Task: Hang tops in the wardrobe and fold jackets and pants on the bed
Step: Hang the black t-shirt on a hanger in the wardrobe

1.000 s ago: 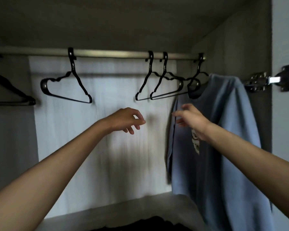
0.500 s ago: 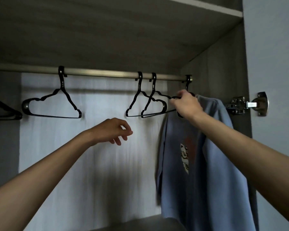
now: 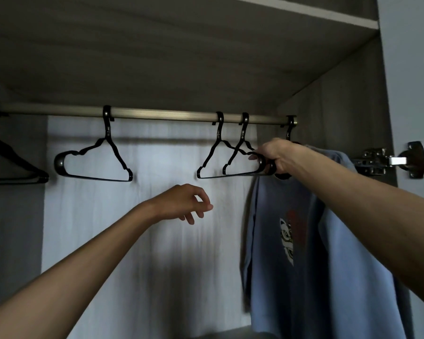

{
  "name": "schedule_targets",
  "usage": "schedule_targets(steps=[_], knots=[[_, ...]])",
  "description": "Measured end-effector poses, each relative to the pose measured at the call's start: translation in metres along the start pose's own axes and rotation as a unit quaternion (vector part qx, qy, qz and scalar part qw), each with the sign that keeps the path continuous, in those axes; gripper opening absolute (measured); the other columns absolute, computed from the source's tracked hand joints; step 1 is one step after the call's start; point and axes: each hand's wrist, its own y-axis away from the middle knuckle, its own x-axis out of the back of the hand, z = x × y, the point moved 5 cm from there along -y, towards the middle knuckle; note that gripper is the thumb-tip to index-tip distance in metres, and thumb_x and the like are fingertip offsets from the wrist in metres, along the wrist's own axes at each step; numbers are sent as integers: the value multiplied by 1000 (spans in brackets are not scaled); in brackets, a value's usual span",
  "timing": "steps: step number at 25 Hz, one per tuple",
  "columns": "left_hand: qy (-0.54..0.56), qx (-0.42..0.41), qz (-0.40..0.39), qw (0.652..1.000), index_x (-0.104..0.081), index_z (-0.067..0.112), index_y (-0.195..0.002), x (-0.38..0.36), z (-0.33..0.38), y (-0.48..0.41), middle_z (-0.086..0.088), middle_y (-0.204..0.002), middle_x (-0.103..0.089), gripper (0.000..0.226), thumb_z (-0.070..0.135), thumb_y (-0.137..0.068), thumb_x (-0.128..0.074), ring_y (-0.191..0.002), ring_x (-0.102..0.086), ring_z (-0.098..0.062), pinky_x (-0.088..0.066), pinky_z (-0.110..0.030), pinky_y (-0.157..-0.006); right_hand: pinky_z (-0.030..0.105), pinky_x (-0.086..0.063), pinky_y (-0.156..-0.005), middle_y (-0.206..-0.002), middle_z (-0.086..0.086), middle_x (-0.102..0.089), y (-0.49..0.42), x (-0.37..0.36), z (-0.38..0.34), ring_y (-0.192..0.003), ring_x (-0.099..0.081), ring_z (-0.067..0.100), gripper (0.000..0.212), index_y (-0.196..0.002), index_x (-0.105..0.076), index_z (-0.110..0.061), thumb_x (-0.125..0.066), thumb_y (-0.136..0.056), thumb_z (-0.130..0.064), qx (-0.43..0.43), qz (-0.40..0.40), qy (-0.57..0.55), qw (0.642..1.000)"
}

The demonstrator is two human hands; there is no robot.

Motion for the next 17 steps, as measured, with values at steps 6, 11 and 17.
schedule_targets(steps=[6,11,17], knots=[[29,11,-4,1000,-67,22,-102,-10,-17,11,0,-92,-75,19,37,-94,-62,-80,-73,-22,-51,-27,-71,15,-22,-34,-58,3,-33,24,15,-3,-32,-28,7,16,-81,-51,-8,-59,-95,-5,110,30,-38,993],[70,42,-55,995,-68,22,-102,-73,-44,20,-1,-93,-74,18,37,-94,-62,-81,-73,-25,-51,-29,-72,18,-28,-38,-47,-6,-40,74,27,76,-37,-36,8,35,-65,-47,-18,-56,-99,-18,163,90,-16,982],[167,72,-68,981,-65,18,-104,-162,-80,44,0,-91,-70,18,23,-89,-71,-75,-67,-14,-50,-33,-73,24,-41,-64,-62,-11,-59,119,2,250,-58,-48,-2,17,-76,-63,-24,-68,-90,-16,119,75,62,988]])
